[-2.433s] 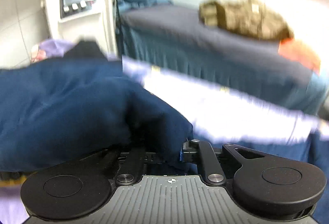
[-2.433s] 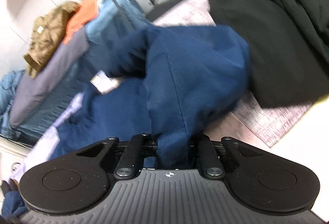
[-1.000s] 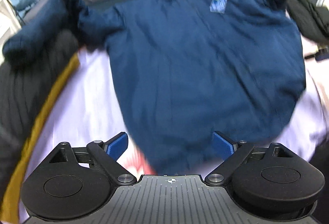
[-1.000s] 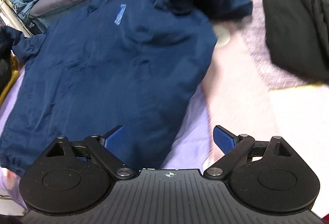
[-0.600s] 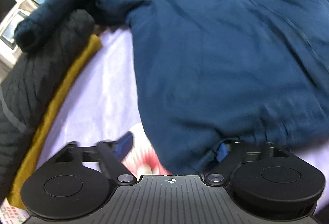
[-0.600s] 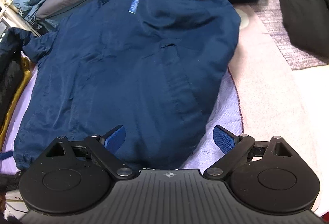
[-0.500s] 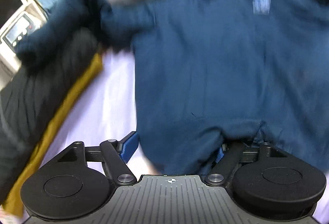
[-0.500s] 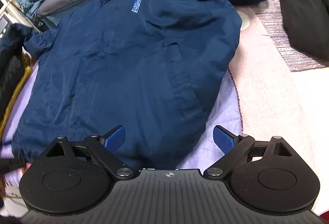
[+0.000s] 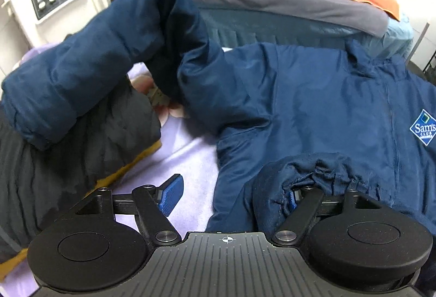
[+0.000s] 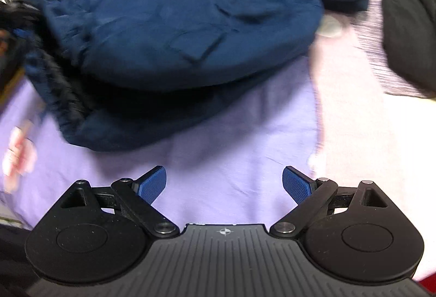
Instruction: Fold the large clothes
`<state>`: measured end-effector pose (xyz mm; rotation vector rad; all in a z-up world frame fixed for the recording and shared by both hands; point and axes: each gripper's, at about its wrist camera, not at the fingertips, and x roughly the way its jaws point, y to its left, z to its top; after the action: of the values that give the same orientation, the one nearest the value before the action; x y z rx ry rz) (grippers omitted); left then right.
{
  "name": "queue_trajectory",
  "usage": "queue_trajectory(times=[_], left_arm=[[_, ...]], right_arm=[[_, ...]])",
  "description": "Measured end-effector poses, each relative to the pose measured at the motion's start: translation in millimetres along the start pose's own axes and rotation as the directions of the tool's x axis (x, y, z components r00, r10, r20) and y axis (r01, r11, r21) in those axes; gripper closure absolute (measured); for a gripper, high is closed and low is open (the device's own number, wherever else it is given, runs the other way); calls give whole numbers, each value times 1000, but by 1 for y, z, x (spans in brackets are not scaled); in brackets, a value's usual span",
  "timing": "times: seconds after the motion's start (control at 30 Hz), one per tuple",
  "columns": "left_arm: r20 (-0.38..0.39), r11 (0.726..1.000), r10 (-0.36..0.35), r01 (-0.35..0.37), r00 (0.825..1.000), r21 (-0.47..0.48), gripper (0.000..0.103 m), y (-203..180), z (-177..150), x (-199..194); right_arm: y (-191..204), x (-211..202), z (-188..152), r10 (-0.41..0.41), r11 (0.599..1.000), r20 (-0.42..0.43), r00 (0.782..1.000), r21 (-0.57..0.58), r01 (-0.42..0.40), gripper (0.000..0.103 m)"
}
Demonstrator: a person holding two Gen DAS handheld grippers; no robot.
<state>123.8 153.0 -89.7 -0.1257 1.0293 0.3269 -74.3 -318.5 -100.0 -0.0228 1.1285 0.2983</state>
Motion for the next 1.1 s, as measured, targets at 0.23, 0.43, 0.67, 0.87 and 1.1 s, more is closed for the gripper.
queue_trajectory(times=[0.23,0.43,0.67,0.87,1.1], left_arm=[[-62,993,-18,10,998,-115,0,7,1,10],[-54,993,-10,4,998,-114,0,12,-14,1],[6,995,-89,89,996,-40,0,8,-40,-18],[-27,1000,9,-8,1000,19,0,-5,-51,-10],[-31,1000,-10,10,999,-13,0,18,-51,-16]], right_arm=[[16,18,36,79,991,54,995,105,-84,10],[31,27,70,-19,955,136,990,296,-22,10],[-23,-11,97,-354,879,284,891,426,213,8],[-19,9,137,-426,905,251,869,104,413,1],[-44,52,121,-178,923,-129,976,321,211,16]])
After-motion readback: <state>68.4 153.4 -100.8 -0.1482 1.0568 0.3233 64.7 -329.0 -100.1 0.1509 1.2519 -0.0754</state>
